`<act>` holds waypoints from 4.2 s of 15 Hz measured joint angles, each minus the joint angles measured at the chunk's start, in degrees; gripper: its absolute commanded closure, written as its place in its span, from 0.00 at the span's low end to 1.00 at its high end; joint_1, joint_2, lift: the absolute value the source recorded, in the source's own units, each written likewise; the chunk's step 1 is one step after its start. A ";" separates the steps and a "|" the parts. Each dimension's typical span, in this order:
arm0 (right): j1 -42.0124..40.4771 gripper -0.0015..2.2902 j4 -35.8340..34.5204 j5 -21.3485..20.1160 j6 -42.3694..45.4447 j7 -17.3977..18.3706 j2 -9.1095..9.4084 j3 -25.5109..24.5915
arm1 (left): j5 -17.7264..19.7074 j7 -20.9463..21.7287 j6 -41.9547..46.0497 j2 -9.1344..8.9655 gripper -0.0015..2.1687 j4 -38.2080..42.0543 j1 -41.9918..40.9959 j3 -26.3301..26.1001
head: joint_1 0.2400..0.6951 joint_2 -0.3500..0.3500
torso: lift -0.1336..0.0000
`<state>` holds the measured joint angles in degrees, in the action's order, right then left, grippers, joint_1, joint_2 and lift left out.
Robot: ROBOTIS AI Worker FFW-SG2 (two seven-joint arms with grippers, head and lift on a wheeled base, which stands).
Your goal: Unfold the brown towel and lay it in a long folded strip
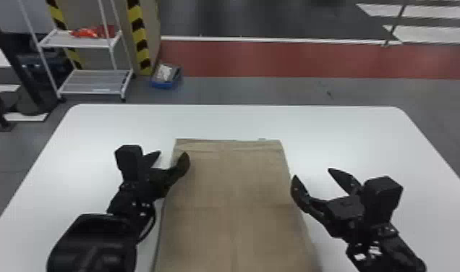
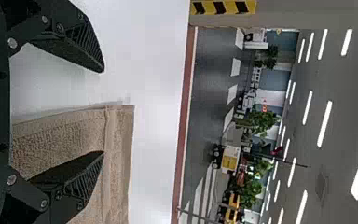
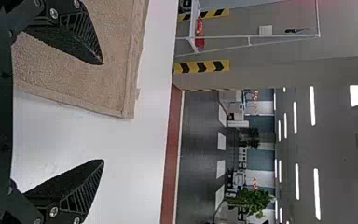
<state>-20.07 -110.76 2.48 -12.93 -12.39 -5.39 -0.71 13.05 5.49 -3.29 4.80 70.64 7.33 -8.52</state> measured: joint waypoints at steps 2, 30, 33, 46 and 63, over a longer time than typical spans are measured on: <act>0.13 0.06 0.02 0.00 -0.03 0.00 -0.04 0.01 | -0.04 0.68 0.12 -0.05 0.19 -0.54 0.20 -0.16 | 1.00 0.44 | 0.10; 2.04 0.06 1.31 0.42 -0.90 0.06 -0.31 0.97 | -2.59 -0.13 1.40 -0.56 0.80 -3.28 2.33 -1.94 | 1.00 0.43 | 0.10; 2.32 0.06 1.69 0.74 -0.92 0.32 -0.26 0.97 | -2.51 0.26 1.39 -0.46 0.80 -1.88 1.17 -1.62 | 1.00 0.43 | 0.10; 3.41 0.06 2.49 1.35 -1.15 2.75 -0.48 0.33 | -2.87 4.01 -14.80 0.40 0.80 33.66 -18.22 -9.49 | 1.00 0.23 | 0.10; 1.58 0.10 4.26 2.28 0.38 0.85 -0.51 4.02 | -7.55 -4.91 2.91 0.63 0.02 32.76 -19.82 -6.66 | 1.00 0.37 | 0.10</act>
<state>-18.49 -106.51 4.76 -12.56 -11.54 -5.90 3.31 5.50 0.59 -0.37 5.43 103.40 -12.49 -15.18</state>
